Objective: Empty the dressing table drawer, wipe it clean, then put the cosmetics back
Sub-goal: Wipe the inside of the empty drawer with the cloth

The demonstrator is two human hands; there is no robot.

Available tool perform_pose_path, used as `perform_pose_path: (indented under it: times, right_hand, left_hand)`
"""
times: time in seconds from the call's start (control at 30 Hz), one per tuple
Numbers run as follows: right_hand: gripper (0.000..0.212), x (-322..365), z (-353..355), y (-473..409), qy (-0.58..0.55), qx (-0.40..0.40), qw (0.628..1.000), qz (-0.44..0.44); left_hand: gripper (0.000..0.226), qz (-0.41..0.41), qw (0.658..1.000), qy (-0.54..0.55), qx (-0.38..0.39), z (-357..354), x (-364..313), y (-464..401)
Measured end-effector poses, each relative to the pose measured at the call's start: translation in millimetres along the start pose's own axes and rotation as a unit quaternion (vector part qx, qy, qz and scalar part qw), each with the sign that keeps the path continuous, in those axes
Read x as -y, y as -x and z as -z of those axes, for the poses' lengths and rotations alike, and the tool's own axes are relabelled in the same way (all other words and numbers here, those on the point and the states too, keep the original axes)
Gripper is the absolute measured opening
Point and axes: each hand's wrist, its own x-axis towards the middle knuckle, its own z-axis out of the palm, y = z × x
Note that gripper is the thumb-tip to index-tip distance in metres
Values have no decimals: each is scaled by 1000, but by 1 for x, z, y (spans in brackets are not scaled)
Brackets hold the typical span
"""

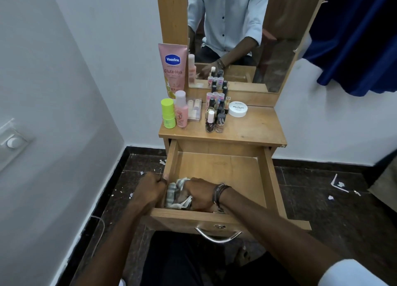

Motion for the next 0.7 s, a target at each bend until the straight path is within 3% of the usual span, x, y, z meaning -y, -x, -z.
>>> perform_pose_path:
  times: [0.07, 0.17, 0.27, 0.43, 0.53, 0.7]
  right_hand:
    - [29, 3, 2, -10, 44, 3, 999, -19]
    - [21, 14, 0, -14, 202, -44, 978, -16]
    - [30, 6, -2, -15, 279, -87, 956, -38]
    - [43, -44, 15, -23, 272, -125, 942, -151]
    - [37, -49, 16, -19, 270, -115, 941, -168]
    - [26, -82, 19, 28, 252, -113, 915, -296]
  left_hand:
    - [46, 1, 1000, -4, 4, 0, -1, 1]
    - [51, -14, 1000, -12, 2, 1, -3, 3]
    - [55, -14, 1000, -25, 3, 3, -5, 5]
    - [51, -13, 999, -26, 18, 3, -6, 6]
    - [49, -7, 1000, -2, 26, 4, -5, 5]
    - [50, 3, 1000, -4, 22, 3, -3, 2]
